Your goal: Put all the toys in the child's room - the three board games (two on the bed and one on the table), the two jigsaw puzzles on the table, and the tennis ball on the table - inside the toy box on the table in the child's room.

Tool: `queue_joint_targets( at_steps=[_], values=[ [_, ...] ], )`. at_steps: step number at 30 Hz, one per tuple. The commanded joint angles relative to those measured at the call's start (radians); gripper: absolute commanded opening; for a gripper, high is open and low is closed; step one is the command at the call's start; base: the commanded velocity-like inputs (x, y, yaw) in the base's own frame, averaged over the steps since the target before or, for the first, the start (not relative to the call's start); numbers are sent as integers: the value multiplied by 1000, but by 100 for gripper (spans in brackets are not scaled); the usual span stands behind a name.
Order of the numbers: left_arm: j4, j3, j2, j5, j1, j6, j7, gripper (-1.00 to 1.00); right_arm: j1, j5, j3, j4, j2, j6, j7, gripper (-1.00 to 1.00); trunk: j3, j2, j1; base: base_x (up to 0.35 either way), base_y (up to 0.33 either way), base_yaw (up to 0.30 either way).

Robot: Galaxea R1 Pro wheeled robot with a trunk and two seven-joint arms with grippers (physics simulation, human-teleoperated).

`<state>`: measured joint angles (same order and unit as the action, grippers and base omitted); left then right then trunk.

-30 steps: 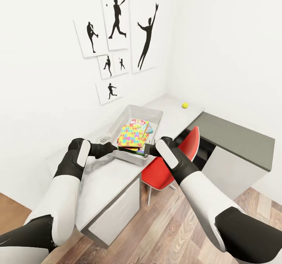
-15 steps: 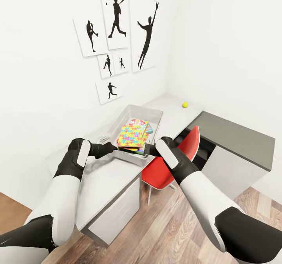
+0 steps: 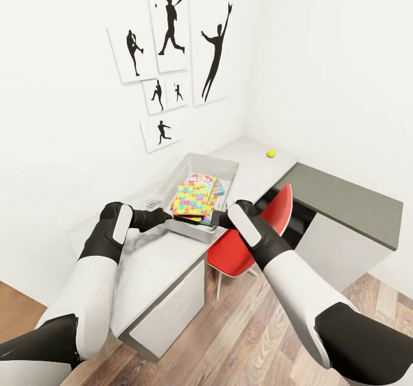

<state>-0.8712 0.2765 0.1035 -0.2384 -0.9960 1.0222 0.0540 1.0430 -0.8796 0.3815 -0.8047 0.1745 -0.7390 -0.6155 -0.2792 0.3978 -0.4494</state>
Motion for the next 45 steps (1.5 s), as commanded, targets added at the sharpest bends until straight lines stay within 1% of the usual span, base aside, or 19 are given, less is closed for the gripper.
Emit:
queue_joint_targets(
  at_steps=[1,10,11,19,20,45],
  values=[
    [0,5,-8,-9,-1,25,6,-100,2,-84,37,-1,0,13,16,-100,-2,2,-1,0,0,0],
    [0,6,-8,-9,-1,25,6,-100,2,-84,37,1,0,13,16,-100,-2,2,-1,0,0,0],
    [0,6,-8,-9,-1,25,6,100,2,-84,37,1,0,13,16,-100,-2,2,-1,0,0,0],
    [0,6,-8,-9,-1,25,6,100,2,-84,37,1,0,12,16,-100,-2,2,-1,0,0,0],
    [0,6,-8,-9,-1,25,6,100,2,-84,37,1,0,12,16,100,-2,2,-1,0,0,0],
    [-1,8,-9,-9,-1,25,6,100,2,-85,36,0,0,12,16,100,-2,2,-1,-2,0,0]
  ],
)
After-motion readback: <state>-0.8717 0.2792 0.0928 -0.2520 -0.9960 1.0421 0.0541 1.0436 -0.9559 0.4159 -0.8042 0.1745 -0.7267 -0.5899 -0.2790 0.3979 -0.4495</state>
